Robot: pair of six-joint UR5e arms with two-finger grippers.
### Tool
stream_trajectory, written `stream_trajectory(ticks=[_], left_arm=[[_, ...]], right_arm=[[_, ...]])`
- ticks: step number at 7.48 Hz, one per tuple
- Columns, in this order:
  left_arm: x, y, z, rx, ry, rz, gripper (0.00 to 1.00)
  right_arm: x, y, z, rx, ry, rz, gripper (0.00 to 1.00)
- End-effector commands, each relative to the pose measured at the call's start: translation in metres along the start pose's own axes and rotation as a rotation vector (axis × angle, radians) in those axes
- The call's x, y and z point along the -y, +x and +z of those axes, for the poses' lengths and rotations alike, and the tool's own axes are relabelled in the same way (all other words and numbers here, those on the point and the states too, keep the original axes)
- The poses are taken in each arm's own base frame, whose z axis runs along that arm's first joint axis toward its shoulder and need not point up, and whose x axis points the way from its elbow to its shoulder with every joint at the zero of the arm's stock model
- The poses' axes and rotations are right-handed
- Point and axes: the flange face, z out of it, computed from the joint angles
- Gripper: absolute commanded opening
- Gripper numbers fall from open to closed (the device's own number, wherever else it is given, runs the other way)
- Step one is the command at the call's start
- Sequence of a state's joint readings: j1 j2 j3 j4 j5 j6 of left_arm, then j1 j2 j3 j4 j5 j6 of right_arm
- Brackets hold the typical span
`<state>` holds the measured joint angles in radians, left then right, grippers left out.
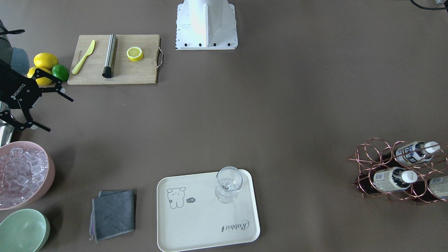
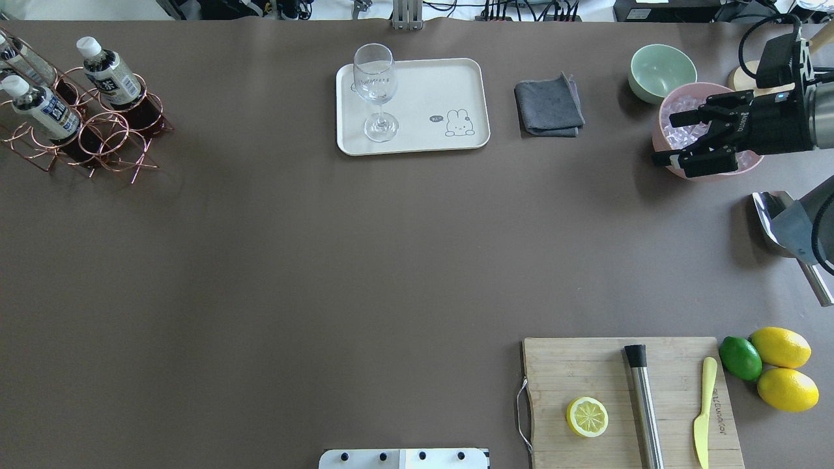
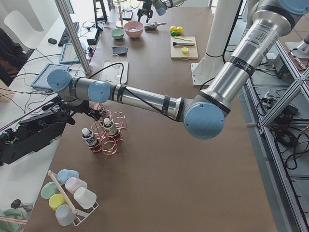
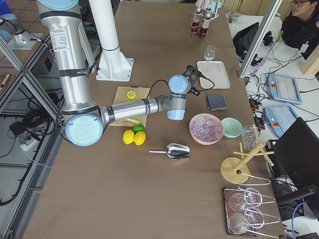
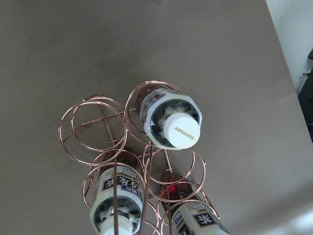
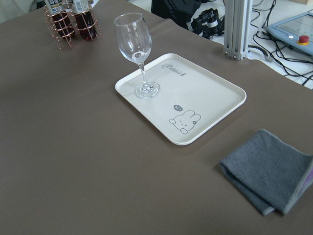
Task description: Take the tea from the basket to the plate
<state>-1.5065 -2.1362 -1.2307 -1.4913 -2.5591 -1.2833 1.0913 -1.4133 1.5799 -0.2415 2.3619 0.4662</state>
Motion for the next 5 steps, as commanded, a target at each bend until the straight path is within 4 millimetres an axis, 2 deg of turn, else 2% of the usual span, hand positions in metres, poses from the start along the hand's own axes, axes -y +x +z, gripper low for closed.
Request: stream_trajectory(ticks=[1,2,4,5], left_arm=[[-0.015,0.008,0.017,0.021,-0.015,-0.017,0.95],[-0.018,0.011,0.015,0.016,-0.020,-0.025,0.93],[-0.026,0.012,0.013,0.006,-0.060,-0.025,0.78],[-0.028,0.012,0.010,0.004,-0.061,-0.025,0.72]], right_arm=[[0.070,-0.023,0.028,-0.072,0.206,-0.125,1.00],[0.059,-0.035,0.040,-0.035,0.186,-0.099,1.00],[0.057,-0.061,0.070,-0.008,0.215,0.006,1.00],[0.057,-0.069,0.078,-0.025,0.237,0.008,1.00]])
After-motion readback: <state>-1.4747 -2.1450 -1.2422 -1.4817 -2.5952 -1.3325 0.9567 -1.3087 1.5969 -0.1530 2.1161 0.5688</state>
